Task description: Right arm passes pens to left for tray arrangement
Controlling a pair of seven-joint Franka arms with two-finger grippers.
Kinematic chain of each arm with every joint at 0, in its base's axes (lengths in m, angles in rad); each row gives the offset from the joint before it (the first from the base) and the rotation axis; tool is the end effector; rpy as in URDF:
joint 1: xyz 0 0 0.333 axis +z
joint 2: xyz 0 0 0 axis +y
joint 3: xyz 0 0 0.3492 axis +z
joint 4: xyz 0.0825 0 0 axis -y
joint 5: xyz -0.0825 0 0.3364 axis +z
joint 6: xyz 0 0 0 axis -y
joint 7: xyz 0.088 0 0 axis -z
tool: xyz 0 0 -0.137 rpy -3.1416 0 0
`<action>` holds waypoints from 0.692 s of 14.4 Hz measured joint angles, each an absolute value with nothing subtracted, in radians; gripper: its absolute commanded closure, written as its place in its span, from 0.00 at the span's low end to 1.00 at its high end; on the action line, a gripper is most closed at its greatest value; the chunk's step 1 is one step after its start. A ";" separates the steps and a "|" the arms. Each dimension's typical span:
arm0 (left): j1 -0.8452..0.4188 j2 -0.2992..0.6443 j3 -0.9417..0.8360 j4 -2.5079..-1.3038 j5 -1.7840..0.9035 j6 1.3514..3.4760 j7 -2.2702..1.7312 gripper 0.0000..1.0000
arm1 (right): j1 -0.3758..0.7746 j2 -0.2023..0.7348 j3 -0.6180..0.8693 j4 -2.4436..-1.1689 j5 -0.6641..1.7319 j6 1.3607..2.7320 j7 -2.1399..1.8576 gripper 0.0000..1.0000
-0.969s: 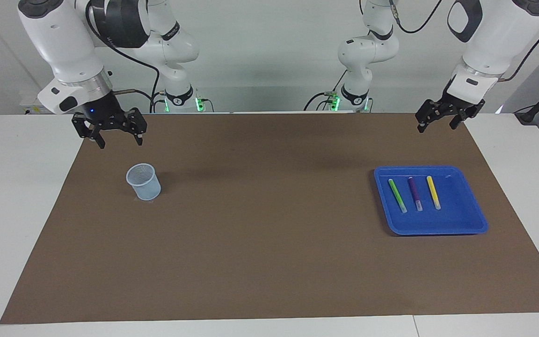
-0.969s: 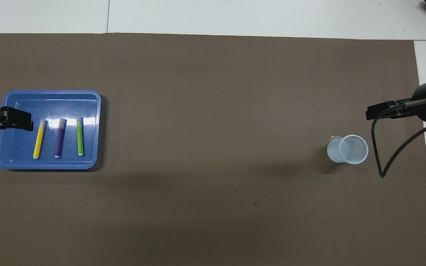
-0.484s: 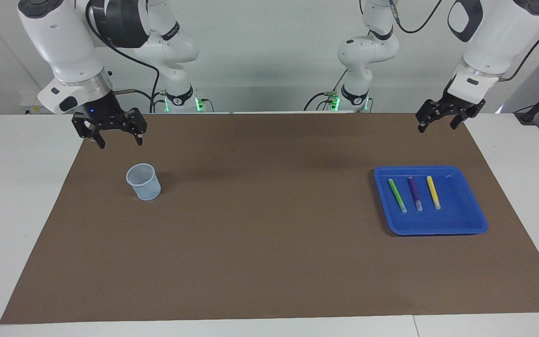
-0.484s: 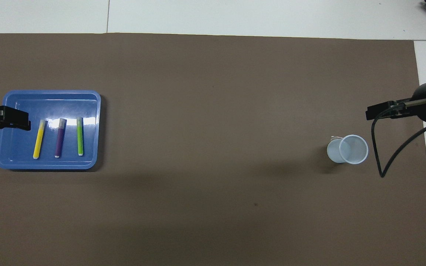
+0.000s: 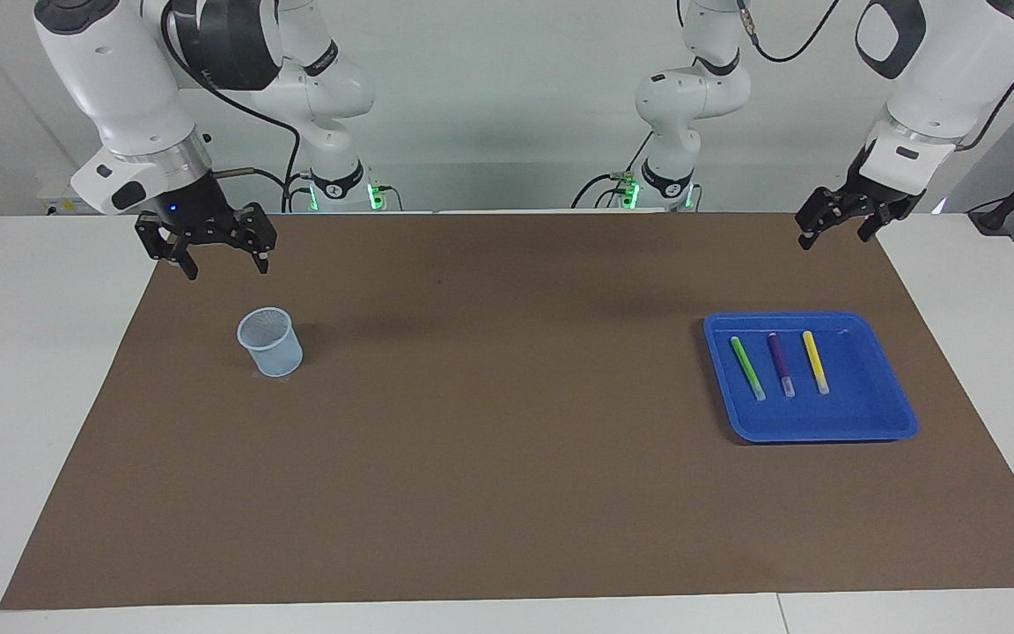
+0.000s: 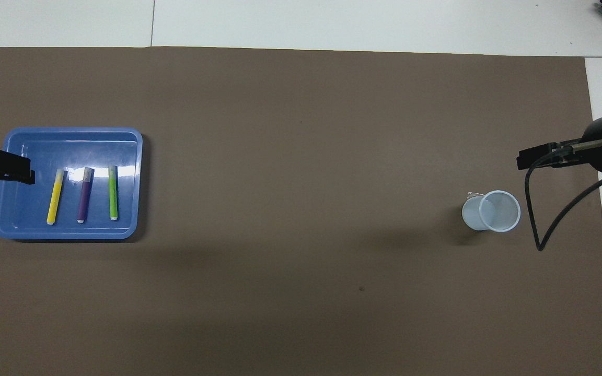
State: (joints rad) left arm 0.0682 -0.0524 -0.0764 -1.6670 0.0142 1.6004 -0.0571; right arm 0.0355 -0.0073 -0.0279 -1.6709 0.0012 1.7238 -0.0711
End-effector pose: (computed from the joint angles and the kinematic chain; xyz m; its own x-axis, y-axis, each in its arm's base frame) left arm 0.4899 -0.0032 0.6154 0.9987 0.0486 -0.0133 0.0484 -0.9987 -0.0190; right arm 0.5186 0.0040 0.6023 0.9951 0.0784 0.0601 0.0784 -0.9969 0.0029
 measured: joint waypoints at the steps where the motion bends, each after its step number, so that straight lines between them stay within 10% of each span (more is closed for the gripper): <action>1: 0.058 -0.052 -0.069 -1.667 0.014 1.600 -0.057 0.00 | 0.035 -0.007 -0.028 -1.671 0.001 1.724 -0.071 0.00; 10: 0.055 -0.052 -0.066 -1.666 0.014 1.622 -0.013 0.00 | 0.035 -0.007 -0.028 -1.671 0.001 1.724 -0.071 0.00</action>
